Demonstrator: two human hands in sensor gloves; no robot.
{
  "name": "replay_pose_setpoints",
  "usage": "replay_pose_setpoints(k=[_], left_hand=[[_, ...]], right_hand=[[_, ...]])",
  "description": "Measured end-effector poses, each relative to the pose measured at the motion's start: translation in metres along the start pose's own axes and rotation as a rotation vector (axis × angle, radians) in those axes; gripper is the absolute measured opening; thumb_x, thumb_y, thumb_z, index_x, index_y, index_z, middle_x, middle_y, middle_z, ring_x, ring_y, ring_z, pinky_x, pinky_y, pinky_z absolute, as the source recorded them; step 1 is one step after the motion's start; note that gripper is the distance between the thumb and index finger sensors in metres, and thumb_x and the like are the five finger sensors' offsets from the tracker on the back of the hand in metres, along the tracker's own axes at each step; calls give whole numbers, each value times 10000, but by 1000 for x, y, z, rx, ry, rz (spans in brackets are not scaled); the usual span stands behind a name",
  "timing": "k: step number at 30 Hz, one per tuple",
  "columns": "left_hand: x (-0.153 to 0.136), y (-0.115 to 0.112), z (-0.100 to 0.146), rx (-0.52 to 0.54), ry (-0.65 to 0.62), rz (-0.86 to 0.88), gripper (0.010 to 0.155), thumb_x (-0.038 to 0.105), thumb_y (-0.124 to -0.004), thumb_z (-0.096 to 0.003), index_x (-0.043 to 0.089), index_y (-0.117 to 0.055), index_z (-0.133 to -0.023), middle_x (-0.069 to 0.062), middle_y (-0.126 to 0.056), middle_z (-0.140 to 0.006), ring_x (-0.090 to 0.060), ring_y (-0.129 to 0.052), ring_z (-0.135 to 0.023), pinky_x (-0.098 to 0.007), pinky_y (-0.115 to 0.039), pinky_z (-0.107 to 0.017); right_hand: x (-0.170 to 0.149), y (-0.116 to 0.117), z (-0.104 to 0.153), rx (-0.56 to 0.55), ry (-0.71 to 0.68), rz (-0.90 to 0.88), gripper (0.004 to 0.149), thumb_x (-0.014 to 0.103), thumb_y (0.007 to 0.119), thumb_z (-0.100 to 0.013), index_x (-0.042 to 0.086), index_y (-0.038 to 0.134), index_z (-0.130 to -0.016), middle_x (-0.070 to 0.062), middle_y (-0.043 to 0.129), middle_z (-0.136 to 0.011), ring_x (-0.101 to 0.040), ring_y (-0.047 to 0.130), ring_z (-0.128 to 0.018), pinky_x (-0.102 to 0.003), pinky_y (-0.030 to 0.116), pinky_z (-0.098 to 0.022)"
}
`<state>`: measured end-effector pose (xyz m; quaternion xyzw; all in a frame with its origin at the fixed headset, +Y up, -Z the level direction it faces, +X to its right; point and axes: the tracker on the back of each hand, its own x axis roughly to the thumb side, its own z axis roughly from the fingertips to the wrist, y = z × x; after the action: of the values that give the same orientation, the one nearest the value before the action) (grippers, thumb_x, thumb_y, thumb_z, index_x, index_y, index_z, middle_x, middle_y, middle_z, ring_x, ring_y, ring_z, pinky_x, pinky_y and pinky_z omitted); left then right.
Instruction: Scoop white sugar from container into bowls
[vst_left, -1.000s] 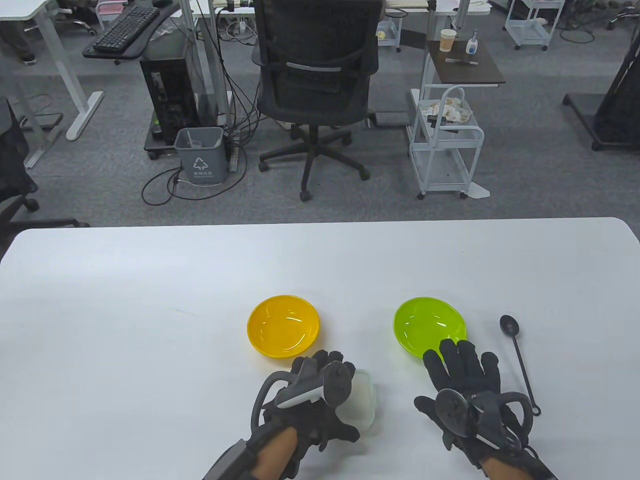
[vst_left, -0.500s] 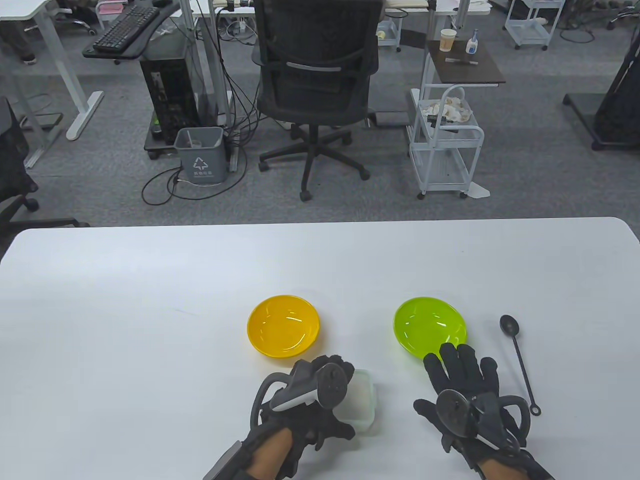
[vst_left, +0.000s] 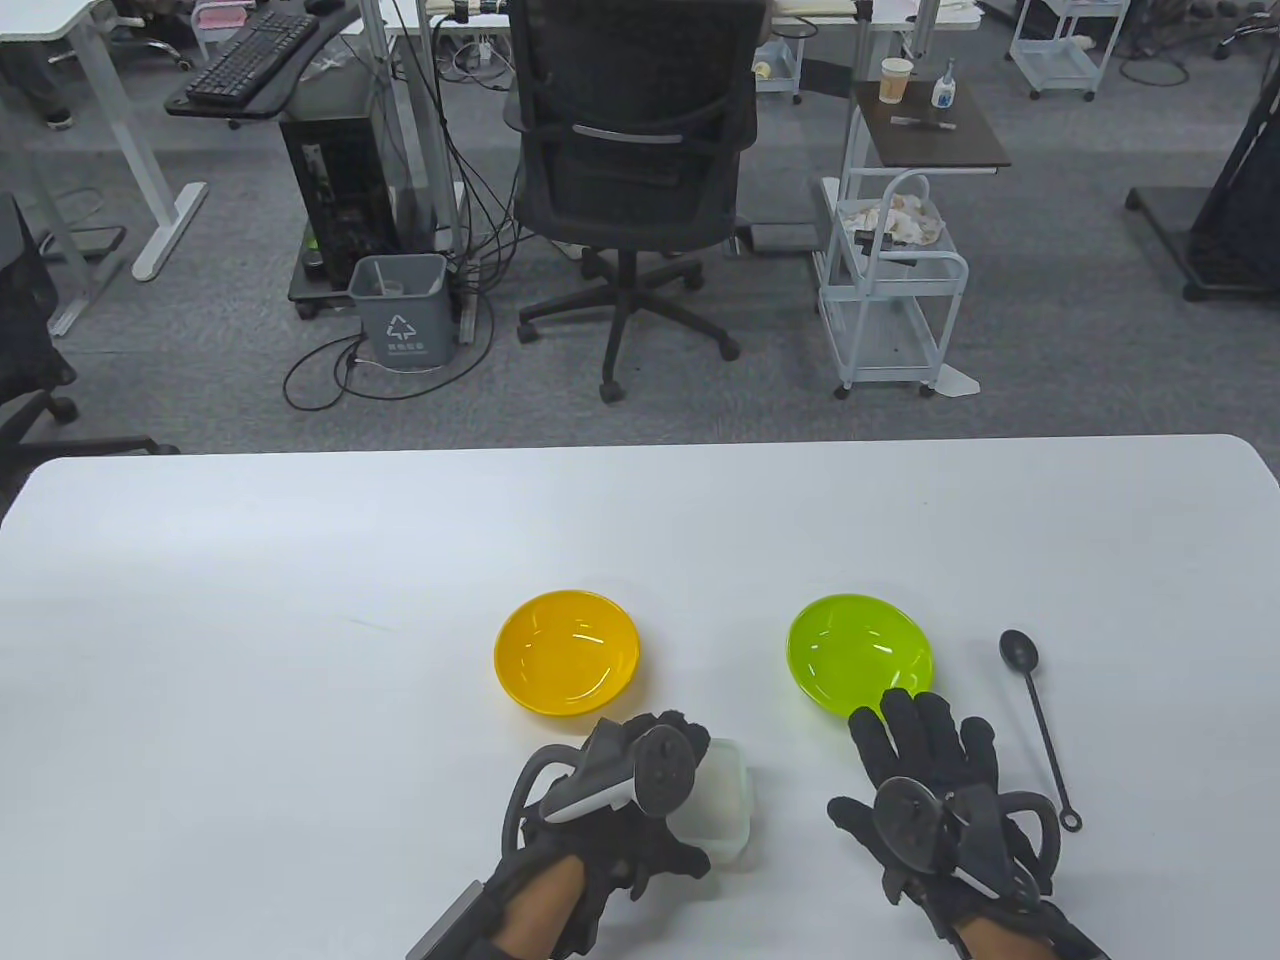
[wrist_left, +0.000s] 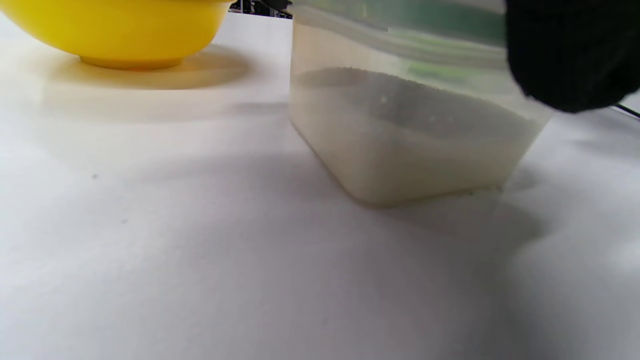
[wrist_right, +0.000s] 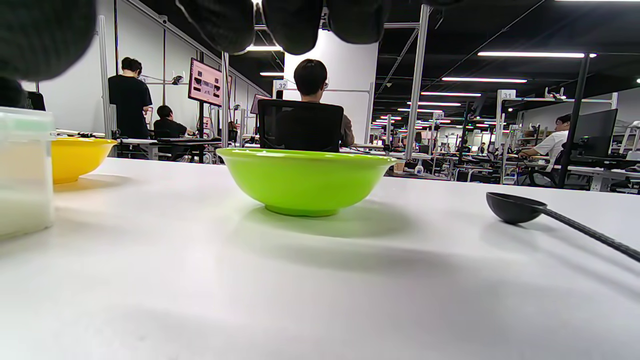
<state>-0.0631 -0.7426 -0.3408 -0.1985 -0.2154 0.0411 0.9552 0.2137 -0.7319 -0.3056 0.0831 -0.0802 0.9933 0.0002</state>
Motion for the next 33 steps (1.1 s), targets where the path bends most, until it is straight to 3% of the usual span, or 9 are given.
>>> replay_pose_setpoints(k=[8,14,23,33], left_hand=[[-23,25,23,134,-31,39,1081,713,-838,-297,367,-254,-1138,38,-210,-1245,-317,-339,-1212,-591,-277,-860],[-61,27,48,124,31,28,1069,719,-821,-307,367,-251,-1140,29,-198,-1244,-331,-324,-1208,-595,-265,-854],[-125,3,71,69,159,32,1063,724,-822,-303,368,-276,-1142,25,-211,-1244,-334,-340,-1203,-593,-271,-852],[-140,-27,55,-44,221,53,1053,732,-796,-305,386,-256,-1139,40,-167,-1244,-316,-313,-1209,-587,-253,-856]], right_hand=[[-1,0,1,5,16,-2,814,699,688,-413,364,411,-1100,-82,342,-1216,-388,381,-1156,-651,336,-796],[-3,-1,2,0,26,-2,808,697,684,-415,362,415,-1100,-83,350,-1214,-386,404,-1149,-650,341,-795],[-4,-1,1,-4,34,0,803,693,683,-417,361,421,-1099,-86,357,-1213,-386,408,-1148,-649,342,-796],[-3,-2,2,3,38,14,799,692,682,-419,360,423,-1098,-87,360,-1212,-386,414,-1147,-648,343,-795]])
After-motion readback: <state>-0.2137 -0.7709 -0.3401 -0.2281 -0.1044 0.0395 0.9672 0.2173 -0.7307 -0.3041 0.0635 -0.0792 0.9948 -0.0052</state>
